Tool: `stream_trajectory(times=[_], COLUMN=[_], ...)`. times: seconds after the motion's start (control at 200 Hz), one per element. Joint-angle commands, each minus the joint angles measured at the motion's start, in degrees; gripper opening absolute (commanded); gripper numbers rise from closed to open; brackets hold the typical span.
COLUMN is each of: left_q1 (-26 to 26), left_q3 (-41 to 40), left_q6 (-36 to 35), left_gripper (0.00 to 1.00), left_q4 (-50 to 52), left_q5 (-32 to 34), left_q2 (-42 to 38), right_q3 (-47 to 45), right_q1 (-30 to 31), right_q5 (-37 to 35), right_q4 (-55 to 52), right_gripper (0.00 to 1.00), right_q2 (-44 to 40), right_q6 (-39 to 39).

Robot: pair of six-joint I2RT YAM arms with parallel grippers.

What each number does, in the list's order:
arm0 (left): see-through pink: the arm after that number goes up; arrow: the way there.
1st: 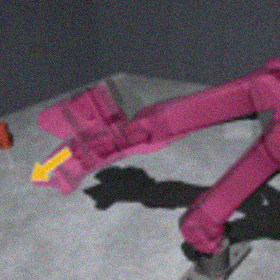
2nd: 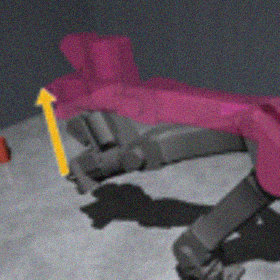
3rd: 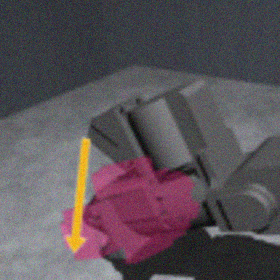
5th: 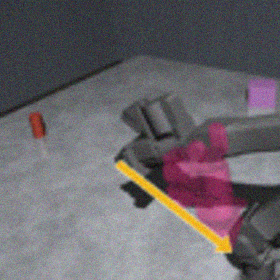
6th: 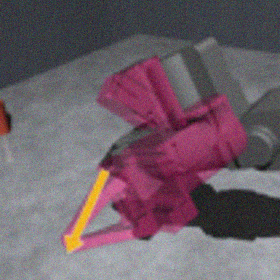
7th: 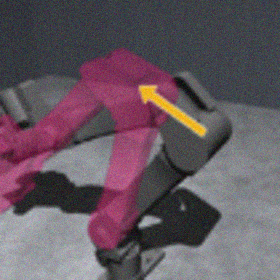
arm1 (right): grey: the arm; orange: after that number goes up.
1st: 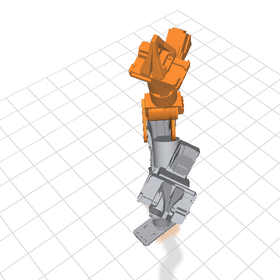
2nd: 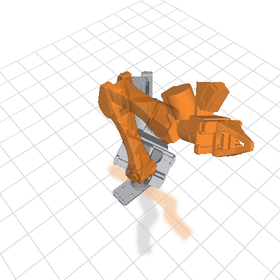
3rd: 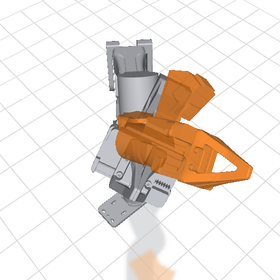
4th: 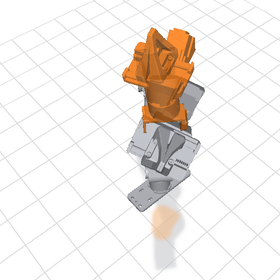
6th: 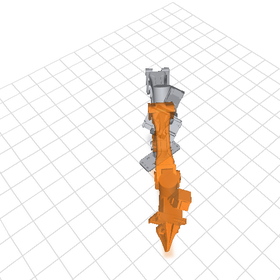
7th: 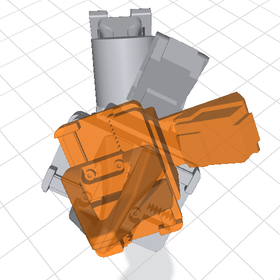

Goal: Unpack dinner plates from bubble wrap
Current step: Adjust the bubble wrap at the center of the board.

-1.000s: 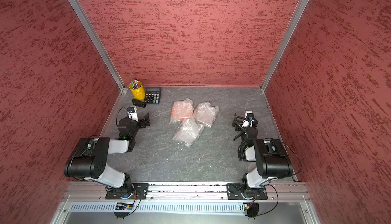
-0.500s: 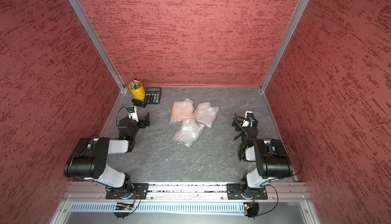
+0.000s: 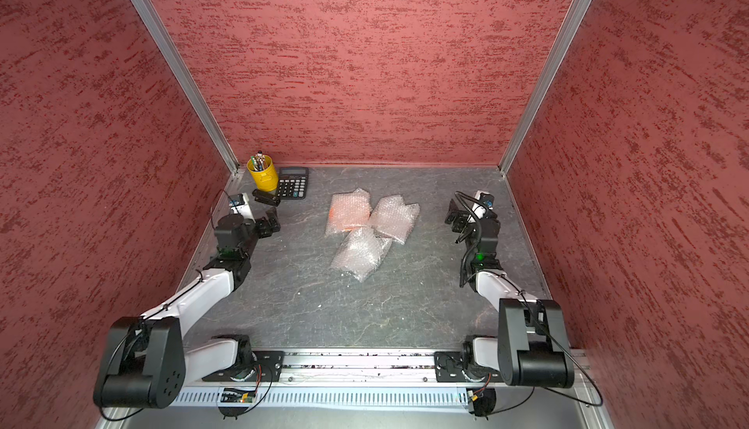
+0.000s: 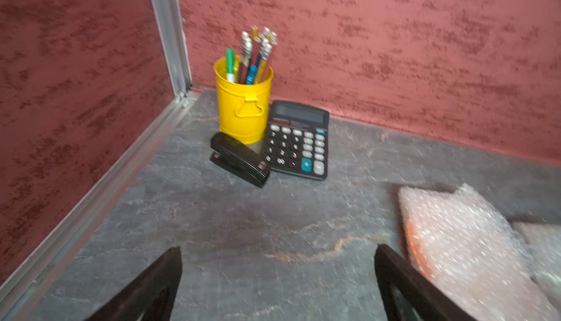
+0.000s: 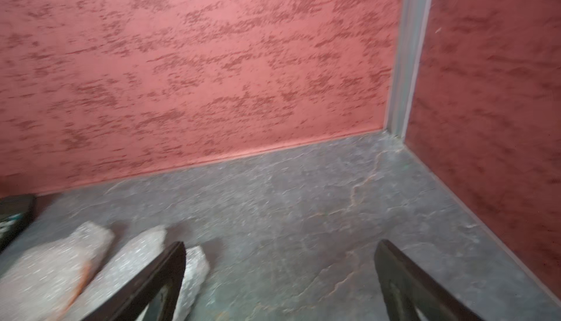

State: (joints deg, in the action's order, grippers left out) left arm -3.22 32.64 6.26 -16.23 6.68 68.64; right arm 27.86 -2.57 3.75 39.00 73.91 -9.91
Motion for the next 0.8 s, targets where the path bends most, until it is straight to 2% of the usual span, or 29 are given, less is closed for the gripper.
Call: stream_trajectory(times=[0.0, 0.13, 0.281, 0.376, 0.566, 0.797], left_q1=[-6.11, -13.37, -18.77, -19.67, -19.94, -20.16], left_q3=[5.02, 9.95, 12.68, 13.32, 16.15, 17.2], left_q6=[-0.87, 0.13, 3.1, 5.91, 10.02, 11.71], left_gripper=[1.0, 1.0, 1.0, 1.0, 0.9, 0.82], left_q4=[16.84, 23.4, 23.26, 20.38, 18.71, 17.91], left_q5=[-1.77, -8.4, -19.57, -24.67, -33.64, -36.23], left_q2=[-0.03, 3.87, 10.24, 14.67, 23.38, 28.48], right_q3=[1.7, 2.36, 1.72, 1.28, 2.67, 4.41], right_q1=[0.68, 3.15, 8.51, 11.95, 17.96, 22.27], right_q5=[11.96, 18.3, 21.72, 22.93, 25.36, 29.11], right_q4=[-10.34, -13.52, -12.14, -10.11, -8.84, -6.9], right_gripper=[0.99, 0.99, 0.98, 0.93, 0.82, 0.66], right_q2=[-1.29, -0.23, 1.3, 2.94, 8.06, 15.79], right_q6=[-4.33, -6.17, -7.79, -8.99, -10.63, -13.66])
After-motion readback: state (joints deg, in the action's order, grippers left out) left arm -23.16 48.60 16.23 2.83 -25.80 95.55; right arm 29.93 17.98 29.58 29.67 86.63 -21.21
